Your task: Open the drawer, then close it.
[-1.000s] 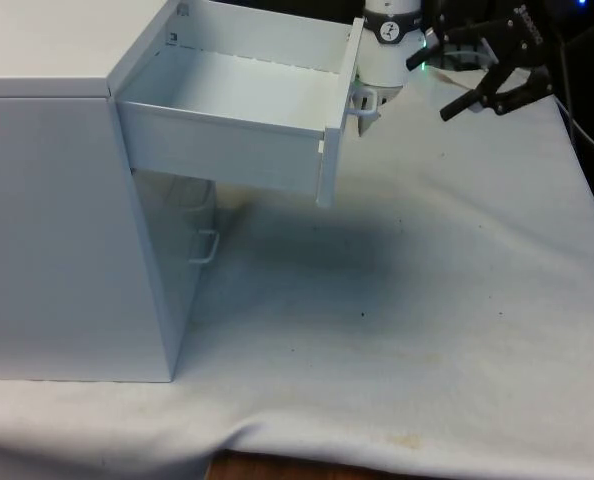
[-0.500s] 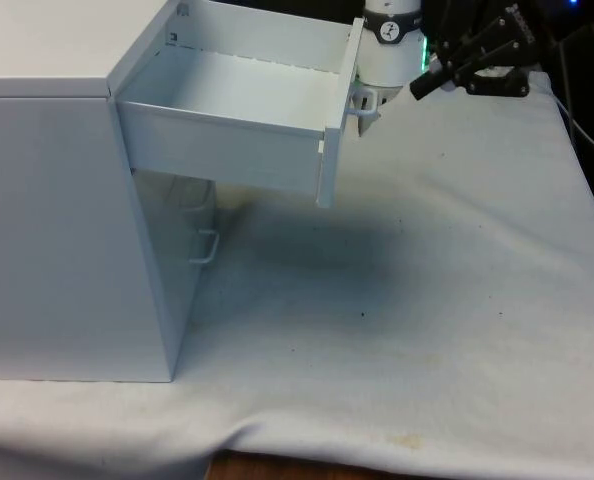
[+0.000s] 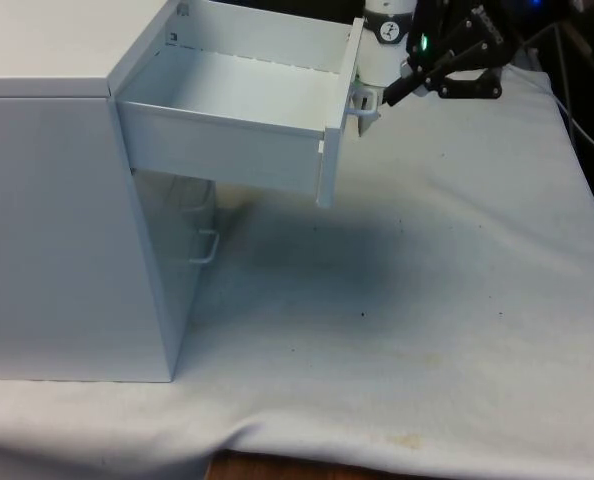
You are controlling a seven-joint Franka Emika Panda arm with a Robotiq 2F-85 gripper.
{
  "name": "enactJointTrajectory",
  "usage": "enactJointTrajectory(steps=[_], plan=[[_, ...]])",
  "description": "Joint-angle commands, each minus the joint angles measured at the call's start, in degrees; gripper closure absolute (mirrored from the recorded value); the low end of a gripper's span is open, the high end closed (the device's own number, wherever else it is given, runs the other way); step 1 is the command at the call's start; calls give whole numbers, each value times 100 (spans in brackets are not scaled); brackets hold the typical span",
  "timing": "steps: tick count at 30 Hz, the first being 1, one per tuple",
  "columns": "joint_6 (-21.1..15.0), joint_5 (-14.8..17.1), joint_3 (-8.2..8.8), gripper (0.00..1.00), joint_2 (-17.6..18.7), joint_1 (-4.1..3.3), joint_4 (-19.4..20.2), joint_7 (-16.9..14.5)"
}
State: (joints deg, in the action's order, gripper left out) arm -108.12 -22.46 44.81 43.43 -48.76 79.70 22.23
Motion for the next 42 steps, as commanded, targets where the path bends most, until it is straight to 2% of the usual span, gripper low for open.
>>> enactJointTrajectory(steps=[1,5,6,7,11,16,17,18,25,26,27,32,33,34,36,42], plan=[[-138,23,-11,100,-92,11,86,-6],[-149,6,6,100,-206,34,155,-23],[-23,17,0,100,-155,57,80,-11],[-155,-17,11,100,-275,29,206,-29],[-155,-86,17,100,-447,29,327,-34],[-223,-138,11,100,-653,63,544,-57],[-57,-103,0,100,-579,63,430,-34],[-246,-143,11,100,-682,69,584,-63],[-476,-109,17,100,-859,132,802,-103],[-304,-86,0,100,-785,86,693,-46],[-476,-115,29,100,-888,126,825,-109],[-418,-195,57,100,-1066,86,900,-178],[-304,-109,11,100,-974,86,796,-126],[-395,-206,63,100,-1094,80,905,-189],[-361,-246,63,100,-1163,69,934,-206],[-275,-304,34,100,-1272,97,963,-229]])
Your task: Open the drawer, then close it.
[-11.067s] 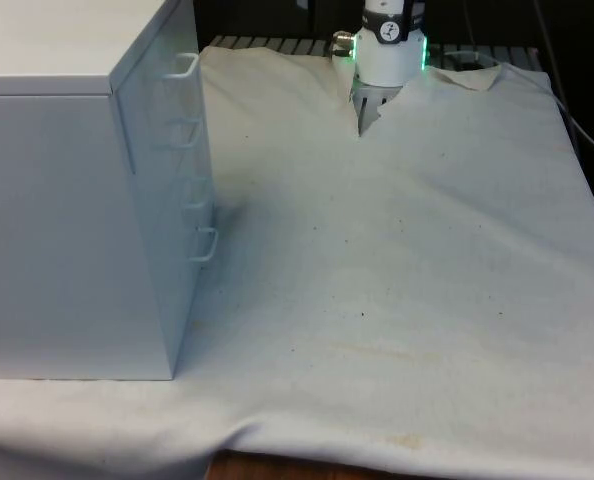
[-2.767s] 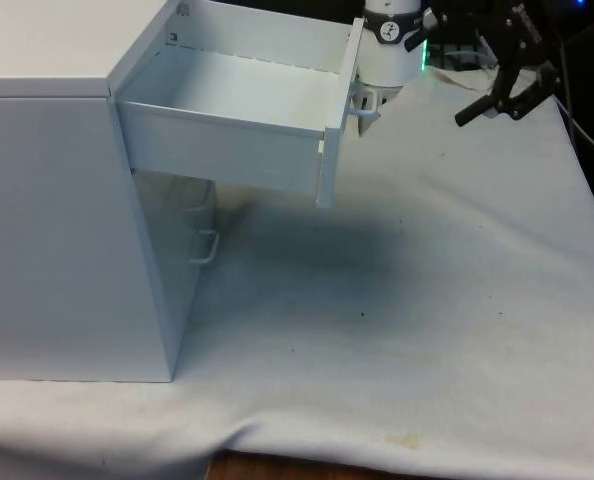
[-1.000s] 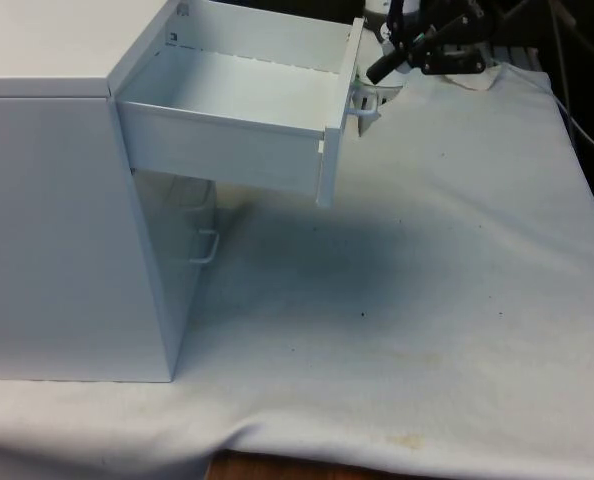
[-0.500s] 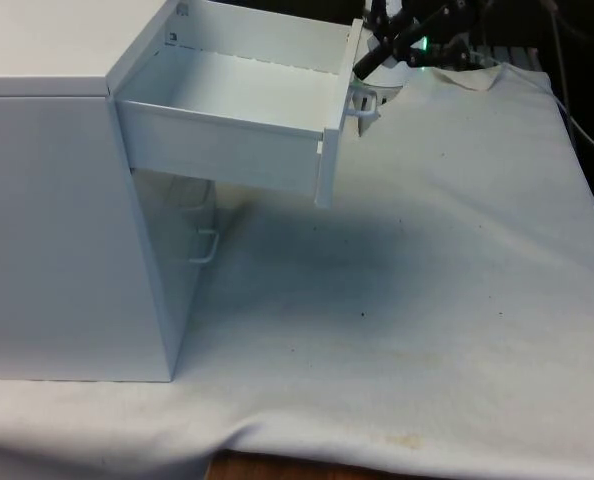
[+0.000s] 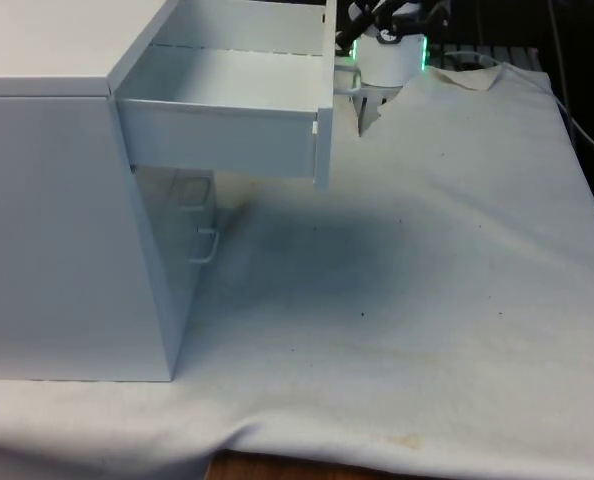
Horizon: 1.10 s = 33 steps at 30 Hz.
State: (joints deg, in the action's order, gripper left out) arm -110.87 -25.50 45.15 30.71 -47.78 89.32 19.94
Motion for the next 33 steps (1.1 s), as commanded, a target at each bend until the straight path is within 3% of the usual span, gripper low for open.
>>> enactJointTrajectory(steps=[1,10,17,25,33], plan=[[-57,-52,29,100,-57,11,52,-57],[-103,6,92,100,-80,120,40,-252],[-57,46,40,100,-109,126,-40,-206],[-57,201,-86,100,-109,126,-86,-74],[-155,453,-355,100,-80,143,-97,178]])
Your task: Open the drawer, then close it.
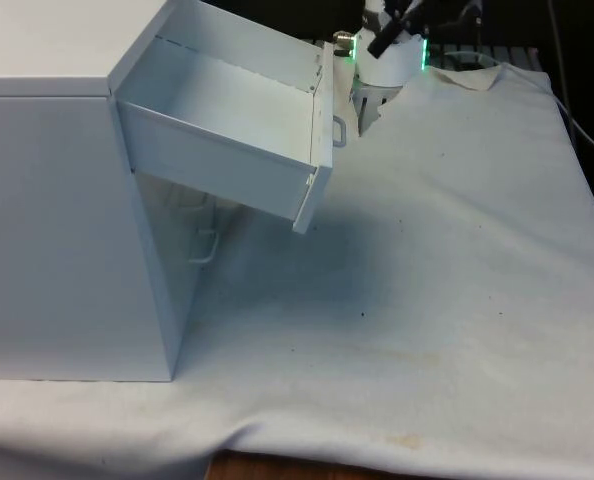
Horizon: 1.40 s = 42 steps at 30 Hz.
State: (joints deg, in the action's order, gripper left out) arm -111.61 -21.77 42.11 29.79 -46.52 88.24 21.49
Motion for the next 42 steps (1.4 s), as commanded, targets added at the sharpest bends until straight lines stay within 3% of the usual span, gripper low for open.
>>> enactJointTrajectory(steps=[1,9,11,14,19,20,28,37,38,42], plan=[[-17,29,-23,100,6,0,0,17],[-275,286,-206,100,218,23,40,160],[-212,246,-178,100,235,0,17,166],[-424,327,-241,100,338,23,69,160],[-642,304,-246,100,453,29,155,11],[-539,292,-212,100,481,6,103,69],[-877,281,-241,100,561,29,258,-275],[-888,160,-206,100,556,-17,315,-481],[-802,206,-218,100,613,11,229,-458],[-900,74,-195,100,498,-23,407,-527]])
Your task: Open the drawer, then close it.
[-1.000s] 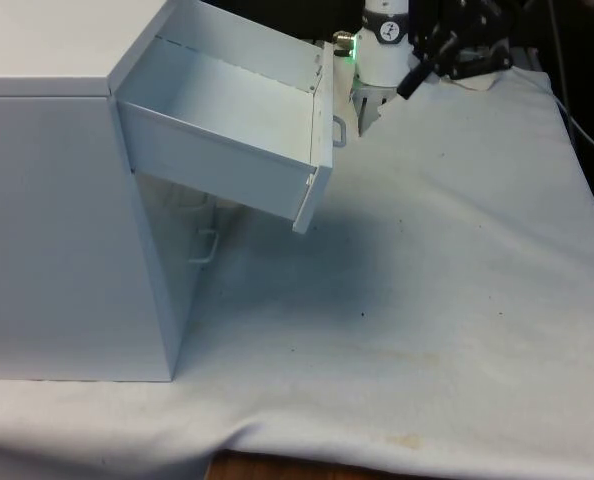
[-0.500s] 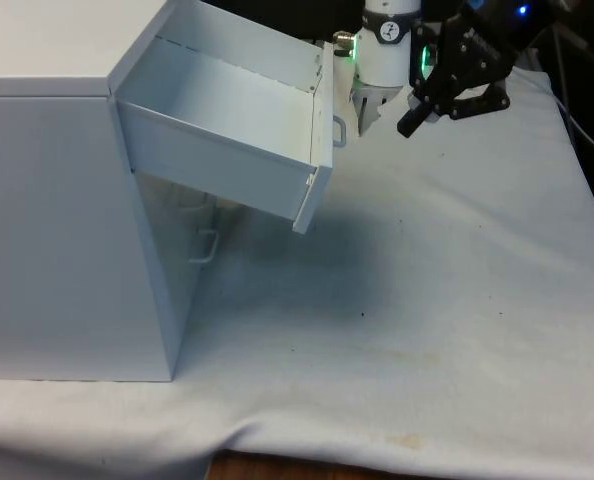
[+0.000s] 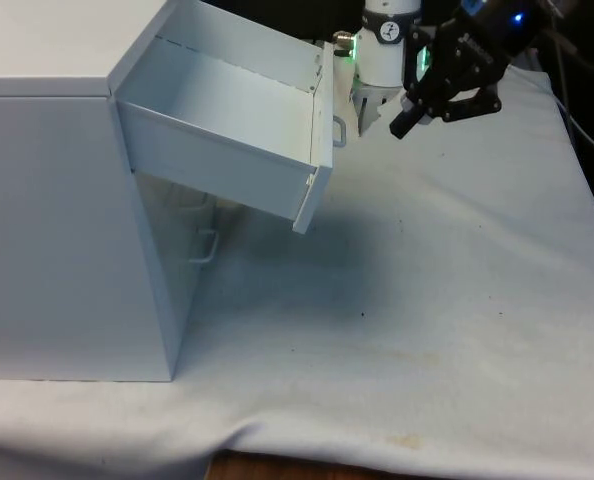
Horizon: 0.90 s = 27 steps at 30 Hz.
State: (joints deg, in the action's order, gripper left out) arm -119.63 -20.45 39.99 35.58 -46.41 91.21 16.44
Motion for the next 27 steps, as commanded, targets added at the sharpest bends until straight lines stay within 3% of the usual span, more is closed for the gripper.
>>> enactJointTrajectory(steps=[1,13,14,21,27], plan=[[-97,-80,17,100,-97,-29,132,-29],[-17,-252,40,100,-252,0,367,-103],[-143,-304,57,100,-315,11,470,-155],[-80,-264,143,100,-275,52,493,-286],[-120,-264,195,100,-304,138,556,-464]])
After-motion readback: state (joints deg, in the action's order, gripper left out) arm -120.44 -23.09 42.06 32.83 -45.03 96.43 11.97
